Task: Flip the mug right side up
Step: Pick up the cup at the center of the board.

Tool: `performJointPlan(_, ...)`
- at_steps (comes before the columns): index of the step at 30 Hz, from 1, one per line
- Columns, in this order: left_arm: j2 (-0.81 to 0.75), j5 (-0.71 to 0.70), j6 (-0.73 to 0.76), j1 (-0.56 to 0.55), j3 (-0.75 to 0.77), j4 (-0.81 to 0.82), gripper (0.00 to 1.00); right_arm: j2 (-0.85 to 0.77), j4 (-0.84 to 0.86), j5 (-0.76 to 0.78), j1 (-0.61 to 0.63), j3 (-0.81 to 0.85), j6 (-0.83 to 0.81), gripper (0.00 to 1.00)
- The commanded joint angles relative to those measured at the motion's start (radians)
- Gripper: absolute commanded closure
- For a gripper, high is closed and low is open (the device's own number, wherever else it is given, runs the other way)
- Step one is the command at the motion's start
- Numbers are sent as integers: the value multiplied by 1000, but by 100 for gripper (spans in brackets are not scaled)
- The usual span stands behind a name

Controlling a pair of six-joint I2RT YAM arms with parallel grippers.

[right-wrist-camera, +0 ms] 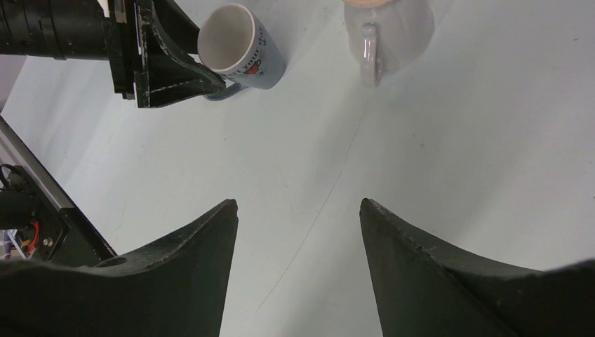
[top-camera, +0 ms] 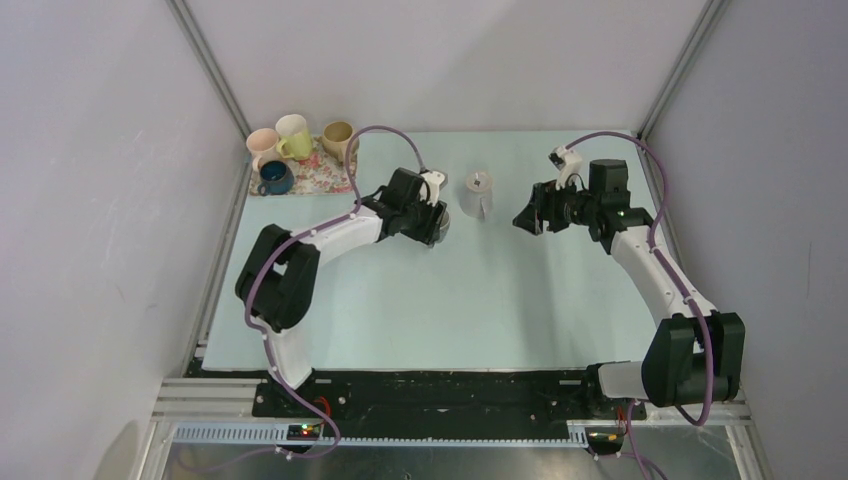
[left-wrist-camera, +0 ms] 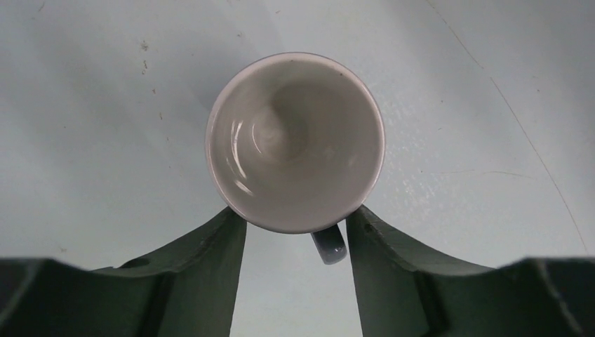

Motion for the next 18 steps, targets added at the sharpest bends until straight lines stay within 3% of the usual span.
performJointPlan(1,14,-22,15,-4,38,27,36,-15,37,-21,-6,-3,14,31)
performJointPlan(4,19,-19,18,-3,41,22,35,-19,41,-23,-7,-4,16,31)
performJointPlan(9,30,3,21,-4,52,12,46,-22,43,-26,-10,-6,17,32)
performJointPlan(11,38,8,22,-3,57,8,56,-21,43,-28,-11,-8,19,32)
performJointPlan(13,42,6,26,-3,63,3,71,-22,43,-28,-12,-8,20,32)
performJointPlan(14,44,4,33,-3,65,3,83,-23,43,-29,-13,-7,21,32)
performJointPlan(16,41,-12,47,-4,67,0,95,-24,45,-32,-16,-8,24,32)
performJointPlan(18,25,-30,57,4,62,-1,99,-26,47,-36,-20,-11,28,32)
